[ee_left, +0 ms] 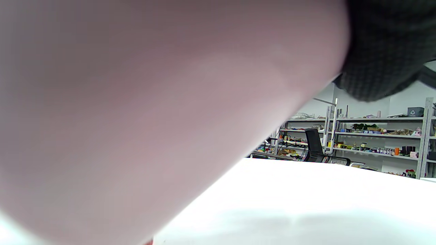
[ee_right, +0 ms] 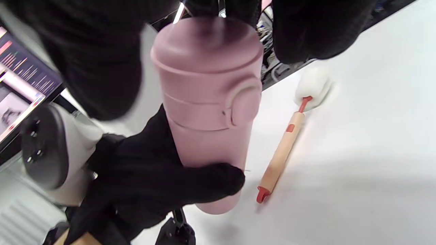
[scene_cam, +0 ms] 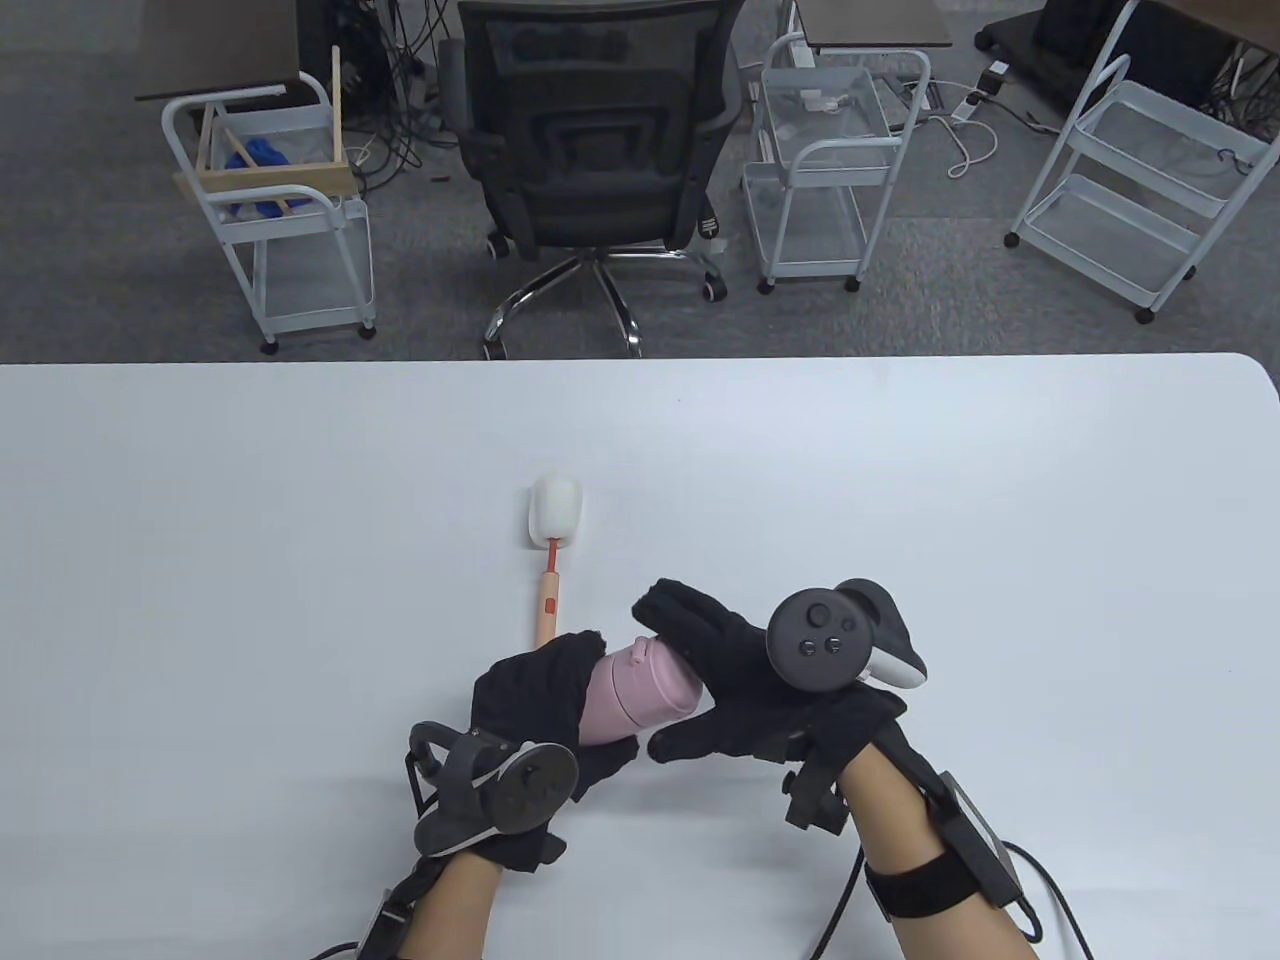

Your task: Insert cup brush into the thermos (Clean the thermos with cup brush)

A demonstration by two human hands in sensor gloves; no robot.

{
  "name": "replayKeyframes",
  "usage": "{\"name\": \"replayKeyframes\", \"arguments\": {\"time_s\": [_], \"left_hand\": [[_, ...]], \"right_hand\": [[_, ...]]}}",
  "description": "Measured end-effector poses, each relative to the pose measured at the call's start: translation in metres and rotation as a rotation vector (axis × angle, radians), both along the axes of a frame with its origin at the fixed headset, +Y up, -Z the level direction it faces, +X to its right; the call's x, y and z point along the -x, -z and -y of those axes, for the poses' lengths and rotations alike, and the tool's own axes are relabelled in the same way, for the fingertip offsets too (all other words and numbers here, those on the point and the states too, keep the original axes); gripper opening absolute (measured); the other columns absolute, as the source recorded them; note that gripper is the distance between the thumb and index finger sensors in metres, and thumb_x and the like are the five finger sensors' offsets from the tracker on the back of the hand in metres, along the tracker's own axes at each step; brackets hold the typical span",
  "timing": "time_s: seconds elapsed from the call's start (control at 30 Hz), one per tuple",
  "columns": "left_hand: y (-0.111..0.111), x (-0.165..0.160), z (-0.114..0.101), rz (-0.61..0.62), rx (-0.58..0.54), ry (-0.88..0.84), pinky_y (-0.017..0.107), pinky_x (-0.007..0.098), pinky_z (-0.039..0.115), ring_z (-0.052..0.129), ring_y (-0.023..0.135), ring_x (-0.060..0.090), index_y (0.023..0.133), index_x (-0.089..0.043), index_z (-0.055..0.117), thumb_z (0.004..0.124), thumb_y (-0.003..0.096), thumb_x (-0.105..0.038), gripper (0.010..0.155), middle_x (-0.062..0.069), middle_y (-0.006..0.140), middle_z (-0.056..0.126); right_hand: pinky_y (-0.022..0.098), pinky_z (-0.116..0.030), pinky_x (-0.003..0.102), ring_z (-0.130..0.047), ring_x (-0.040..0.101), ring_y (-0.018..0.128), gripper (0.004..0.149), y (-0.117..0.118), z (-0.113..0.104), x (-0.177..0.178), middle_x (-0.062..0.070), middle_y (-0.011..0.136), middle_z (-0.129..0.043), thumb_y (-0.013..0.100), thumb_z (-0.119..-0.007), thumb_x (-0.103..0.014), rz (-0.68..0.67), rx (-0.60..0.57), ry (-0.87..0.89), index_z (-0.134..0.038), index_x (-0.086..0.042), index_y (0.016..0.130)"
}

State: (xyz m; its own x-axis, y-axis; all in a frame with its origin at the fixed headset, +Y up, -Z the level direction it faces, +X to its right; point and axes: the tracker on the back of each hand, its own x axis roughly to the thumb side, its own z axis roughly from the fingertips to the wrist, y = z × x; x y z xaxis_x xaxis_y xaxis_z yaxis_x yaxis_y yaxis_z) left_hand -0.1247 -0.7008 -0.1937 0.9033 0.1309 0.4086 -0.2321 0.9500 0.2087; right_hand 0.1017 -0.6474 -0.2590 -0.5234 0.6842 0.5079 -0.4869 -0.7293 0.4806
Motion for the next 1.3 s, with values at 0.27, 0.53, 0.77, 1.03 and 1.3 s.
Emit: {"name": "replayKeyframes", "arguments": {"time_s": [0.27, 0.53, 0.77, 1.03, 1.3], "left_hand": [[-0.001, -0.001, 0.0, -0.016, -0.014, 0.037, 0.067, 0.063, 0.069, 0.066, 0.1, 0.052, 0.112, -0.015, 0.037, 0.083, 0.0357, -0.07, 0.105, 0.02, 0.119, 0.049], [-0.002, -0.003, 0.0, -0.013, -0.025, 0.062, 0.067, 0.063, 0.069, 0.066, 0.1, 0.052, 0.112, -0.015, 0.038, 0.084, 0.0351, -0.07, 0.105, 0.019, 0.118, 0.049], [-0.001, -0.002, 0.001, -0.01, -0.005, 0.043, 0.067, 0.063, 0.07, 0.067, 0.099, 0.052, 0.112, -0.014, 0.038, 0.083, 0.0353, -0.07, 0.105, 0.02, 0.118, 0.05], [0.0, -0.001, 0.001, -0.019, 0.0, 0.033, 0.067, 0.063, 0.07, 0.067, 0.099, 0.052, 0.112, -0.014, 0.038, 0.083, 0.0357, -0.07, 0.105, 0.02, 0.118, 0.05], [0.0, -0.001, 0.001, -0.025, -0.008, 0.047, 0.067, 0.063, 0.069, 0.066, 0.099, 0.052, 0.112, -0.013, 0.038, 0.083, 0.0363, -0.07, 0.105, 0.021, 0.118, 0.049]], "right_hand": [[0.043, -0.089, 0.036, -0.106, 0.028, 0.064, 0.1, 0.001, 0.003, -0.001, 0.018, 0.103, -0.078, 0.05, -0.074, -0.077, 0.156, -0.025, -0.131, -0.047, -0.005, 0.115], [0.051, -0.083, 0.043, -0.098, 0.029, 0.073, 0.086, -0.002, 0.0, 0.007, 0.019, 0.102, -0.074, 0.053, -0.088, -0.057, 0.038, -0.02, -0.141, -0.051, -0.004, 0.111], [0.064, -0.073, 0.056, -0.083, 0.042, 0.092, 0.082, -0.004, -0.002, 0.008, 0.014, 0.116, -0.057, 0.053, -0.096, -0.039, -0.022, -0.077, -0.152, -0.045, -0.019, 0.114], [0.069, -0.066, 0.06, -0.074, 0.043, 0.101, 0.08, -0.006, -0.004, 0.01, 0.006, 0.118, -0.052, 0.051, -0.101, -0.028, -0.02, -0.144, -0.129, -0.048, -0.033, 0.111], [0.064, -0.074, 0.059, -0.077, 0.058, 0.095, 0.108, -0.001, 0.004, 0.003, 0.025, 0.121, -0.04, 0.047, -0.079, -0.074, 0.037, -0.031, -0.054, -0.026, -0.013, 0.119]]}}
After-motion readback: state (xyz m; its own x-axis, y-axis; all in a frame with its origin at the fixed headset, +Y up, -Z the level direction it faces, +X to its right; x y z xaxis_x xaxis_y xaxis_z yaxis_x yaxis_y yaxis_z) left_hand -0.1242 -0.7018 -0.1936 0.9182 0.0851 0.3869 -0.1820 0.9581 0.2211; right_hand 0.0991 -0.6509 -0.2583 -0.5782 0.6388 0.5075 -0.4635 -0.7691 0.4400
